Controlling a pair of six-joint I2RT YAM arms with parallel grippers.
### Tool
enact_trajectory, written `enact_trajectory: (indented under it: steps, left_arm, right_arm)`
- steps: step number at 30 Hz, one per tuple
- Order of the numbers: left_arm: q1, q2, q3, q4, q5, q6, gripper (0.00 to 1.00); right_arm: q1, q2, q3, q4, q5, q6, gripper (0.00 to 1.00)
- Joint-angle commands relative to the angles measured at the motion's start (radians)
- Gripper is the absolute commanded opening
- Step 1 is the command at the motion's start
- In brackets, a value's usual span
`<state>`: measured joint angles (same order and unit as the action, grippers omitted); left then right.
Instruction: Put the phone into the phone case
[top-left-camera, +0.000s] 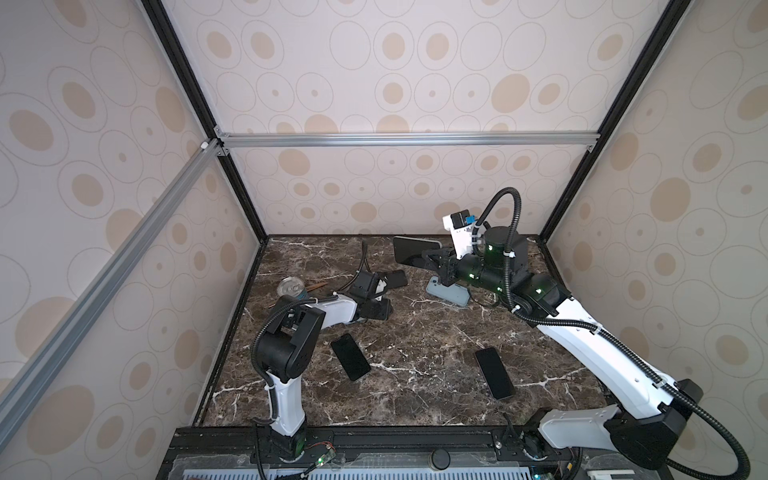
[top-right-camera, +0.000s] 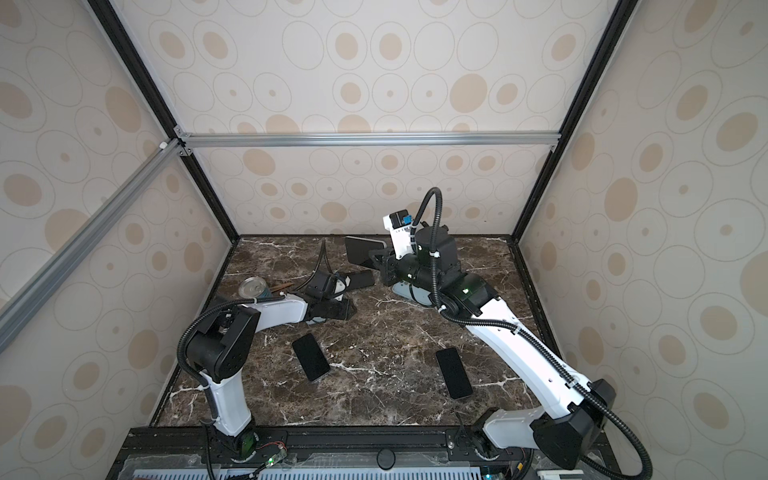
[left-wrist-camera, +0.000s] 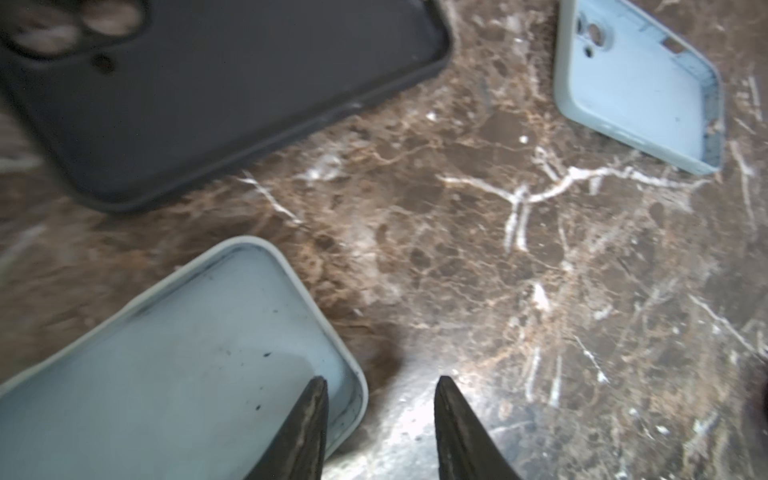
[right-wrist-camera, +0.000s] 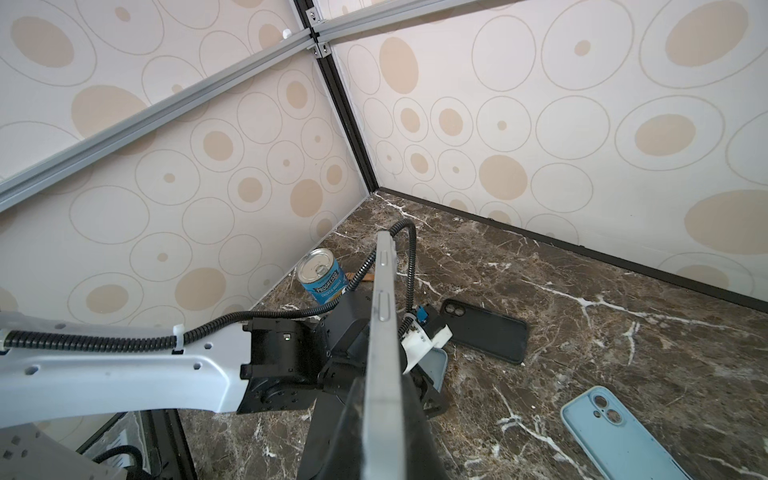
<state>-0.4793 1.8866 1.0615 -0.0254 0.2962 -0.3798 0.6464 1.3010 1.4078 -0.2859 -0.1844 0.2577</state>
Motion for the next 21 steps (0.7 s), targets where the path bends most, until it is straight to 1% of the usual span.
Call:
enact_trajectory:
  steps: [1, 7, 12, 13, 16, 18, 21]
  left_arm:
    - [-0.027, -0.044, -0.04, 0.0, 0.064, -0.031, 0.43]
    - [-0.058, -0.072, -0.076, 0.009, 0.118, -0.033, 0.43]
    - [-0.122, -0.092, -0.097, 0.019, 0.168, -0.051, 0.43]
    - [-0.132, -0.104, -0.105, 0.04, 0.212, -0.067, 0.43]
    - [-0.139, -0.144, -0.117, 0.116, 0.292, -0.131, 0.43]
    - [-0.139, -0.187, -0.103, 0.119, 0.284, -0.145, 0.43]
    - [-0.111, -0.277, -0.081, 0.066, 0.217, -0.13, 0.44]
  right_arm:
    - [-0.004, -0.042, -0.003, 0.031, -0.013, 0.017, 0.0]
    - [-0.004, -0.056, -0.026, 0.042, -0.013, 0.024, 0.0]
    - [-0.004, -0.069, -0.039, 0.044, -0.009, 0.033, 0.0]
    - [-0.003, -0.069, -0.041, 0.044, -0.004, 0.034, 0.0]
    - [-0.004, -0.065, -0.039, 0.029, 0.018, 0.047, 0.0]
    - [-0.004, -0.059, -0.027, 0.006, 0.032, 0.059, 0.0]
    - [-0.003, -0.051, -0.001, -0.036, 0.04, 0.075, 0.0]
